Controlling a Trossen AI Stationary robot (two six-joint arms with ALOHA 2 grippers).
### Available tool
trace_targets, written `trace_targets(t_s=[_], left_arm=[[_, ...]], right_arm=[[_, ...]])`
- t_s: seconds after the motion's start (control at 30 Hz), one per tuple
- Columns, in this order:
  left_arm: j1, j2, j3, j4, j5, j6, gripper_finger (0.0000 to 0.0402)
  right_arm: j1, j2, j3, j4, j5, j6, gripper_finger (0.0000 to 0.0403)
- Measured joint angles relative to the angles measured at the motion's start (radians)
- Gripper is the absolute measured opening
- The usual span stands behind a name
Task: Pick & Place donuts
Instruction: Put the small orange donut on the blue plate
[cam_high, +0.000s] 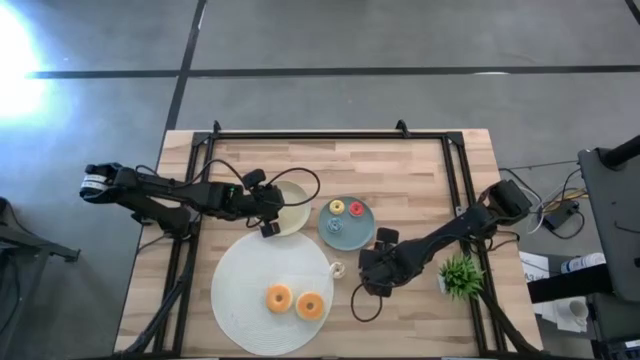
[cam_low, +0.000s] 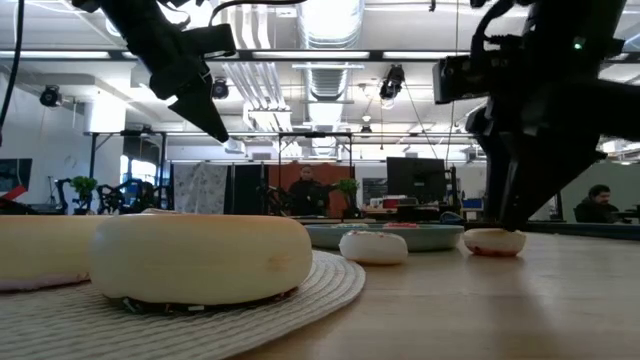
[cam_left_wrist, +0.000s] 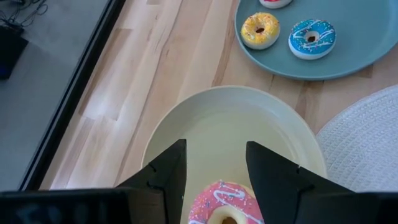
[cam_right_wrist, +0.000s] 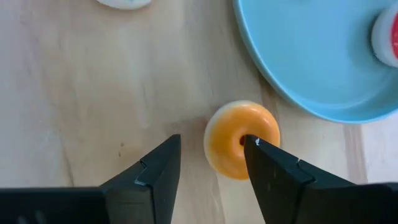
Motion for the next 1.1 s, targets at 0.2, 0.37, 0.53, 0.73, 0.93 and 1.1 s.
trace_targets(t_s=[0.2,0.37,0.53,0.73,0.93,1.1], left_arm=[[0.000,0.000,0.000,0.000,-0.002,-0.012,0.0140],[0.000,0.000,0.000,0.000,-0.002,-0.014,0.0140],[0.000,0.000,0.000,0.000,-0.002,-0.019,0.0140],[0.000,0.000,0.000,0.001,-0.003,-0.028,0.0140],[0.000,0.000,0.000,0.021,-0.003,-0.040,0.0140],[0.000,0.000,0.000,0.117,-0.002,-0.034,0.0140]], right_arm=[[-0.005,0.000,-0.042,0.049,0.000,-0.001,0.0165],[-0.013,0.000,-0.082,0.114,-0.011,-0.001,0.0154],[-0.028,-0.003,-0.119,0.143,-0.019,0.063,0.0129],[-0.059,-0.005,-0.139,0.147,-0.039,0.212,0.0062],[-0.066,-0.070,-0.154,0.149,-0.049,0.370,0.0014],[-0.066,-0.269,-0.227,0.138,0.053,0.645,0.0012]])
